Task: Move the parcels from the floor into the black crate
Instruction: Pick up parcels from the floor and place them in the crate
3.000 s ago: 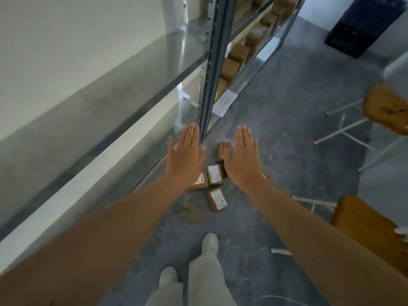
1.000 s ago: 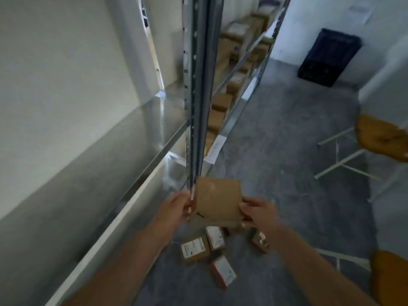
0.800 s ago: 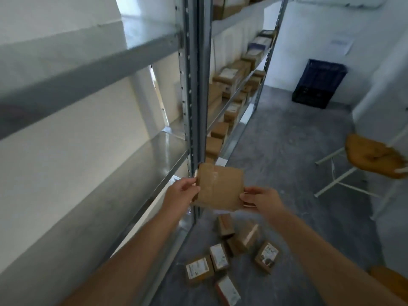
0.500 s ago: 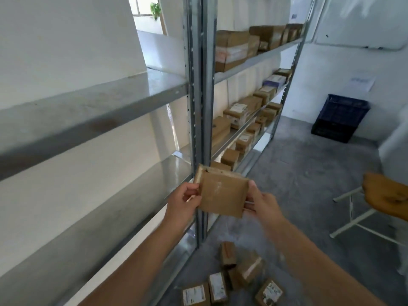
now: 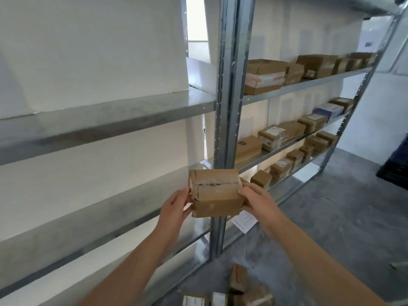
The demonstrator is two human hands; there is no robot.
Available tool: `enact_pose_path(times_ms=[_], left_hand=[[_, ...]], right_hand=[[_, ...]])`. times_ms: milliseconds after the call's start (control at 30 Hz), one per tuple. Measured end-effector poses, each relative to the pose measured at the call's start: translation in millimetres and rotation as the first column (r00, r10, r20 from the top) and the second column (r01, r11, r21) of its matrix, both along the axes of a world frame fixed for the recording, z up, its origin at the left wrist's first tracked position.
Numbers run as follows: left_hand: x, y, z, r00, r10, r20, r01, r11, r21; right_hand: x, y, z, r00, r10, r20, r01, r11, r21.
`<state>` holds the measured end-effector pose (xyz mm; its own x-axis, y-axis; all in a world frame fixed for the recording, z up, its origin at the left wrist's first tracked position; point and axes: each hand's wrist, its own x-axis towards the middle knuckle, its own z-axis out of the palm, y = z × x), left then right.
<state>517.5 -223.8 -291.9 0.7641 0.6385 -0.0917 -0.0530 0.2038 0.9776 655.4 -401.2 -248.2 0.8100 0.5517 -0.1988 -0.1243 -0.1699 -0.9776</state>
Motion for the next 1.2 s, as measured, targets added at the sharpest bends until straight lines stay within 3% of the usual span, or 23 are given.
enact_pose_path(times_ms=[200,333,467,667,800,867,1067,1200], left_hand=[[-37.0,8.9,1.6,0.969,0.246,0.039,-0.247,0.968,0.045],[-75.9,23.8,4.0,0.951,0.299,0.076,-0.306,0.946,0.109],[-116.8,37.8,10.6,0.947,0.31,0.084,-0.32,0.931,0.177],[-182.6,54.2,27.3,0.912,0.398,0.104,-0.41,0.899,0.156],[-235.5,71.6,38.8,0.864,0.469,0.184,-0.483,0.874,0.041],[-265.2,79.7,40.4,0.837,0.508,0.203,-0.52,0.854,0.008],[-368.1,95.3,28.1,0.775,0.626,0.085,-0.631,0.76,0.156],[-434.7,104.2,28.5,0.754,0.655,0.037,-0.65,0.737,0.186]], right_hand=[[-18.4,31.4,-1.2,0.983,0.177,0.046,-0.176,0.984,-0.034],[-36.1,56.8,-3.4,0.953,0.285,-0.106,-0.272,0.955,0.119],[-62.2,85.3,-3.0,0.936,0.341,-0.09,-0.326,0.934,0.146],[-107.8,138.1,1.3,0.918,0.394,-0.039,-0.383,0.908,0.169],[-154.1,170.1,5.9,0.879,0.476,-0.037,-0.456,0.86,0.229],[-179.5,186.1,7.8,0.87,0.492,-0.032,-0.473,0.852,0.225],[-266.5,232.1,24.4,0.782,0.623,-0.003,-0.608,0.764,0.216],[-337.9,259.8,39.8,0.664,0.726,0.178,-0.739,0.674,0.009]])
